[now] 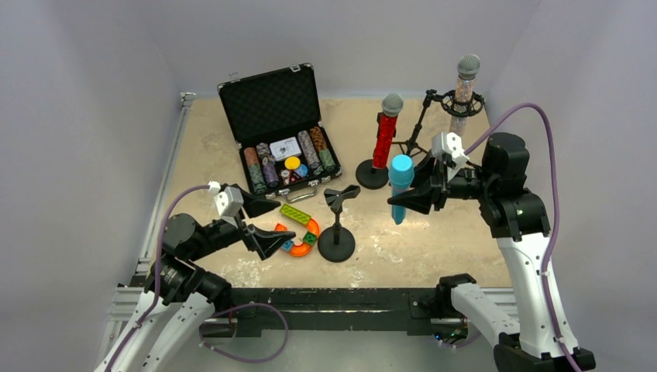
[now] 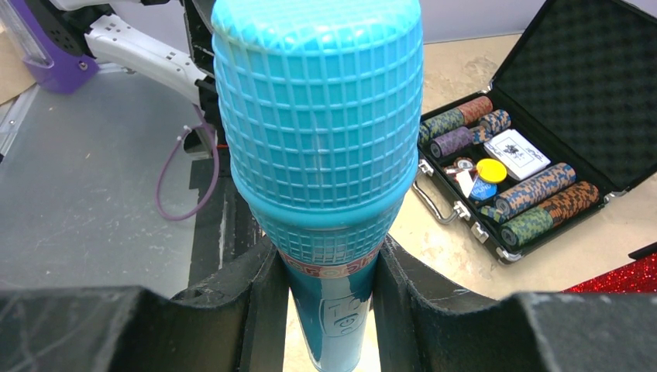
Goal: Attach the microphones to the stand
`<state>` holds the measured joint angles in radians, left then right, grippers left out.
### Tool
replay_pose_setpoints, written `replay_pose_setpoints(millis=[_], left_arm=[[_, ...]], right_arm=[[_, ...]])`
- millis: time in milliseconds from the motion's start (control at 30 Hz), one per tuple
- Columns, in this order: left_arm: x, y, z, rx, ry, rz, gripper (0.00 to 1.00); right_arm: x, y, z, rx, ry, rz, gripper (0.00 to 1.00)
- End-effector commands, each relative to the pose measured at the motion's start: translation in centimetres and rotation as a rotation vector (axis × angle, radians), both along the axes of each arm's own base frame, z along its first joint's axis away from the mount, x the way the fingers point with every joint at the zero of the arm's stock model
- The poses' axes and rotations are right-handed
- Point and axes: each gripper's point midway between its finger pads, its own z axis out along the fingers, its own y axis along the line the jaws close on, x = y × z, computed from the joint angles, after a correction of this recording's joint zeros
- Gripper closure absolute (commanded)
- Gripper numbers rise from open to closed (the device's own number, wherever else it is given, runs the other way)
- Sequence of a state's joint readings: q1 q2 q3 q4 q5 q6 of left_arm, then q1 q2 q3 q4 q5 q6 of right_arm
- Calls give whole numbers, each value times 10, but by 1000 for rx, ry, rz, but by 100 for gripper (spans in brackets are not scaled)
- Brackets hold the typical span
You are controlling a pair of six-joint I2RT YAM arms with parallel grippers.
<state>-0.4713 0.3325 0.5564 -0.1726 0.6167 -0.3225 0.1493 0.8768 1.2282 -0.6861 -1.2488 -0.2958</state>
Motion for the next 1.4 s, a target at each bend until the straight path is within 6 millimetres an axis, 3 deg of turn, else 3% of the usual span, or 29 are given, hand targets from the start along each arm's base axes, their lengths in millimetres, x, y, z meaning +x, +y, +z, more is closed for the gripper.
replay_pose_setpoints(millis=[0,1367], left_arm=[[2,0,1,-5,-20,5,1],[4,-1,-4,13,-9,5,1]], right_arm=[[-1,1,7,15,-28,18,100],[2,1,7,16,-14,22,100]])
